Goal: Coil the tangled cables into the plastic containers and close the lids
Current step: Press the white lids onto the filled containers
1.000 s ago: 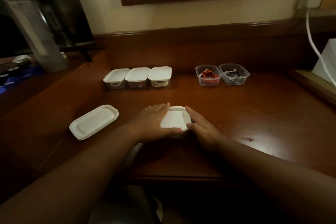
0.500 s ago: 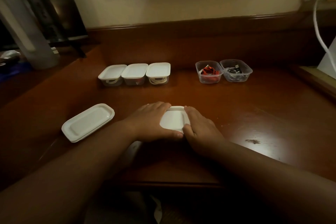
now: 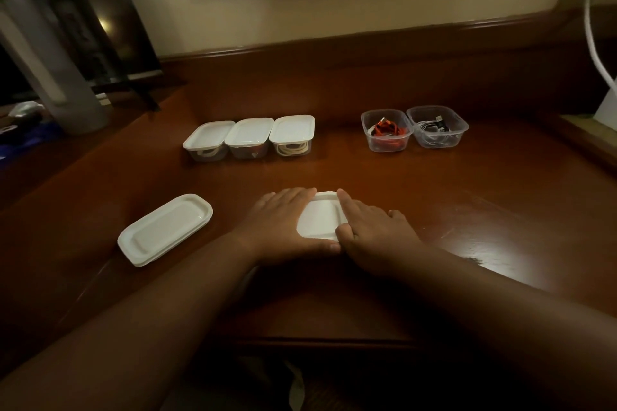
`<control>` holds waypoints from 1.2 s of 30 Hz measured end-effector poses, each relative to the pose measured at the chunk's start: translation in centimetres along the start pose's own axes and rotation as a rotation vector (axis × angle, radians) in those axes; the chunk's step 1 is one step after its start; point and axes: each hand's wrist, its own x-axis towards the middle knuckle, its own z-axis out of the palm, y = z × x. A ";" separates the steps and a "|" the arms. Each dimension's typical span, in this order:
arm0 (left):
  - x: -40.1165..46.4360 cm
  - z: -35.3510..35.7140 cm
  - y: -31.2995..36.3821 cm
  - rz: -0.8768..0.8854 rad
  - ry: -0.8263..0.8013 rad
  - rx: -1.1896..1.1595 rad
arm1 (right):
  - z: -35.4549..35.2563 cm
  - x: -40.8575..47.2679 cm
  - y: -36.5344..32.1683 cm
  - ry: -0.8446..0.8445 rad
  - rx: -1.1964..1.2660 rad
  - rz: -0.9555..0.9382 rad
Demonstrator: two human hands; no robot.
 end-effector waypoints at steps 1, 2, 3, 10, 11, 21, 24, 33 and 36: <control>0.1 -0.1 0.1 -0.009 0.004 -0.013 | -0.1 0.1 0.0 -0.003 0.004 0.005; 0.2 -0.2 0.2 -0.019 0.006 -0.029 | -0.2 0.2 0.1 -0.009 0.011 0.010; 0.2 -0.3 0.3 -0.026 0.012 -0.049 | -0.3 0.4 0.2 -0.015 0.026 0.012; -0.4 0.7 1.0 0.183 0.152 -0.286 | -2.6 4.2 3.3 0.085 0.313 0.197; -0.2 0.6 0.9 0.215 0.128 -0.246 | -3.1 4.9 4.0 0.114 0.350 0.233; 9.4 -0.1 -0.2 0.223 0.211 0.033 | -4.4 11.6 8.9 0.492 -0.009 0.159; 13.5 -0.9 -0.5 0.164 0.215 0.142 | -4.5 13.9 10.6 0.520 -0.155 0.090; 23.3 -3.0 -1.5 0.113 0.245 0.358 | -3.3 17.9 13.9 0.496 -0.244 0.069; 24.7 -2.8 -2.2 0.096 0.269 0.320 | -3.1 17.9 14.0 0.526 -0.233 0.050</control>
